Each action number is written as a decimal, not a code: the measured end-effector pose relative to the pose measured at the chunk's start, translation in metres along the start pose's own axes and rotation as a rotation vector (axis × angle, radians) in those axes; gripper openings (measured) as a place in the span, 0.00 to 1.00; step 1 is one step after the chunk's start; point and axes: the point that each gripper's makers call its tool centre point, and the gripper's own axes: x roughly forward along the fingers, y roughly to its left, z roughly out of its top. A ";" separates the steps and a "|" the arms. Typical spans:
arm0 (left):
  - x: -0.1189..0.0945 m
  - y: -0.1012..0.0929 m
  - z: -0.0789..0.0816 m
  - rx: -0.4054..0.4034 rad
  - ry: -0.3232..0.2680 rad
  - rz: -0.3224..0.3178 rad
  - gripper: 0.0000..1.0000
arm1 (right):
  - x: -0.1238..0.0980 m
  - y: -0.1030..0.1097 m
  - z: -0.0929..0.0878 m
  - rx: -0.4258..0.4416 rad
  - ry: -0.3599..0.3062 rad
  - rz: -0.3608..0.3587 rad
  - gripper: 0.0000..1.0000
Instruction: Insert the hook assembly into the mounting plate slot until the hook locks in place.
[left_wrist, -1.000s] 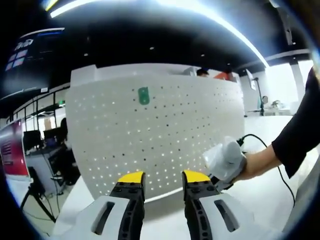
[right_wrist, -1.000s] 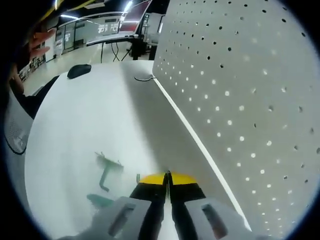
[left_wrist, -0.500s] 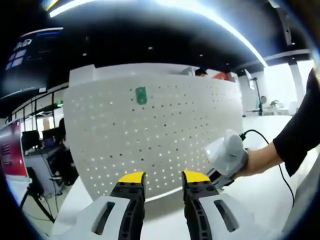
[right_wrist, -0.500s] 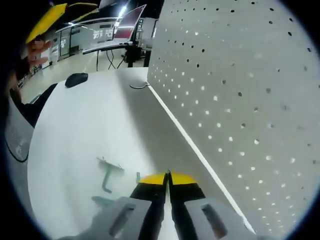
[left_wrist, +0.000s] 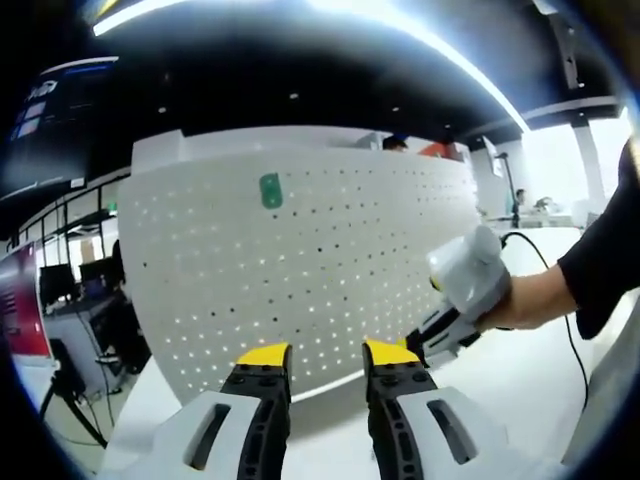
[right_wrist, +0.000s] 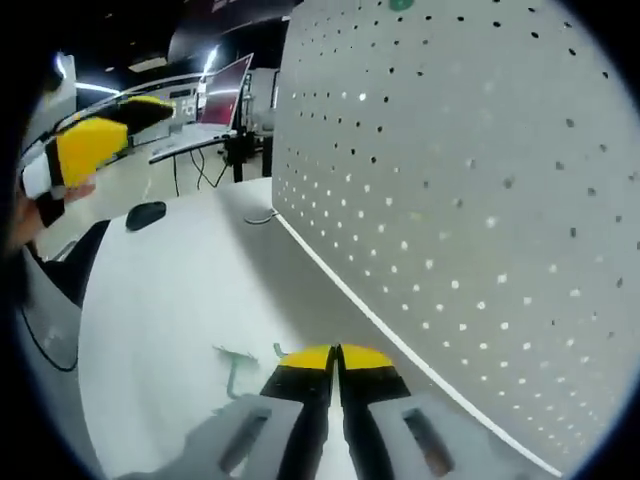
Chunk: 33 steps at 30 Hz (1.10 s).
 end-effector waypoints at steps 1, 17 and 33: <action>0.000 0.000 0.000 0.001 0.000 -0.001 0.29 | -0.002 0.000 0.003 0.005 -0.010 -0.002 0.00; 0.001 -0.010 -0.004 0.024 0.013 -0.030 0.29 | -0.038 0.020 0.058 0.112 -0.181 0.021 0.00; 0.002 -0.018 -0.004 0.029 0.007 -0.061 0.27 | -0.060 0.042 0.087 0.135 -0.256 0.065 0.00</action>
